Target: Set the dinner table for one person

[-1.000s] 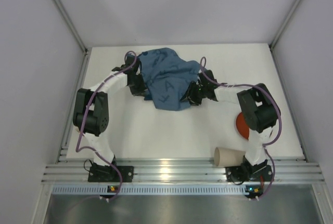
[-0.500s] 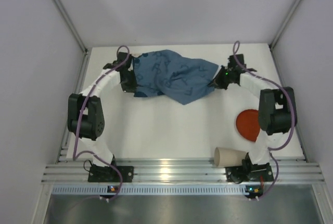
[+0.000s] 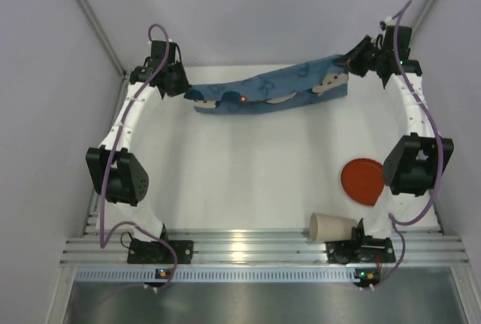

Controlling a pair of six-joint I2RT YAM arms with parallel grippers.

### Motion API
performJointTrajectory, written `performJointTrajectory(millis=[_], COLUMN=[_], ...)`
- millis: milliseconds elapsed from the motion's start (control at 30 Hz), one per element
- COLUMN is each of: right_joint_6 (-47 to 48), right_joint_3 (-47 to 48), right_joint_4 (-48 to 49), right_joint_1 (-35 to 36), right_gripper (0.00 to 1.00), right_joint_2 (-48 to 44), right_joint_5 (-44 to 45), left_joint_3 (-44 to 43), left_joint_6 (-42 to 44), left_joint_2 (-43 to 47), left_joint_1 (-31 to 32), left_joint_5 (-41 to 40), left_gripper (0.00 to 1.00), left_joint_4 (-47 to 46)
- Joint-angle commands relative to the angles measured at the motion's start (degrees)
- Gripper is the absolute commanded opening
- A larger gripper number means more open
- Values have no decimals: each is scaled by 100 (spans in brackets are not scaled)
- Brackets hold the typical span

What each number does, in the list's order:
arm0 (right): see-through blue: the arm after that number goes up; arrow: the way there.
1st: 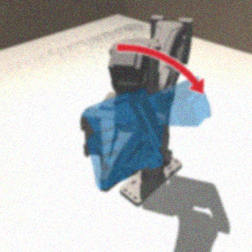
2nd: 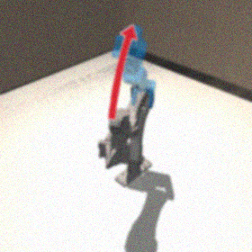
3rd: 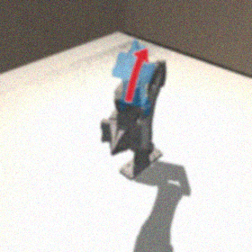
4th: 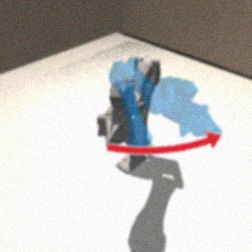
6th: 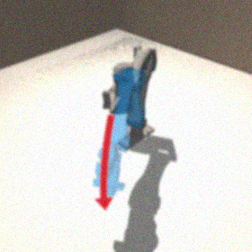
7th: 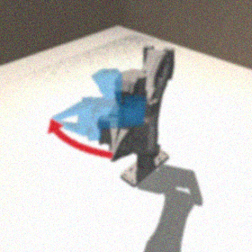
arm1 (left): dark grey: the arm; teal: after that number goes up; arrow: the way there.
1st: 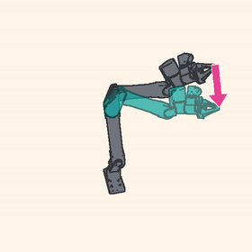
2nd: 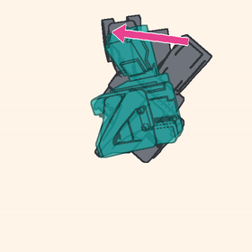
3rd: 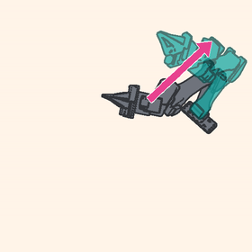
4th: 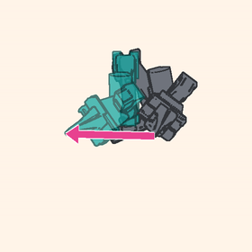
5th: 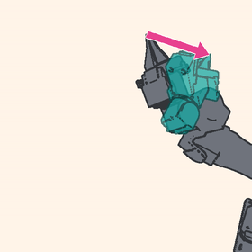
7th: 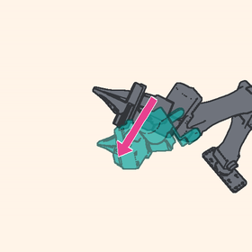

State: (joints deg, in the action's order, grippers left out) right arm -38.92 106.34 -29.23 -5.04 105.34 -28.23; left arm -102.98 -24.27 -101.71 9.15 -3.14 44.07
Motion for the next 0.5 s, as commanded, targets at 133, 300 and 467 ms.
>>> performJointTrajectory(millis=[133, 300, 467], right_joint_6=[420, 244, 612], right_joint_3=[-3186, -5350, -6116], right_joint_4=[-1136, -1373, -1866], right_joint_1=[-50, 187, 91], right_gripper=[0, 0, 87], right_joint_2=[-1891, -3370, -3371], right_joint_5=[386, 423, 713], left_joint_3=[2224, 3397, 4013], left_joint_6=[63, 204, -120], left_joint_2=[1705, 2981, 3140], left_joint_1=[-9, -9, -18], left_joint_5=[-117, -56, -65], left_gripper=[0, 0, 38], left_joint_4=[154, 434, 918])
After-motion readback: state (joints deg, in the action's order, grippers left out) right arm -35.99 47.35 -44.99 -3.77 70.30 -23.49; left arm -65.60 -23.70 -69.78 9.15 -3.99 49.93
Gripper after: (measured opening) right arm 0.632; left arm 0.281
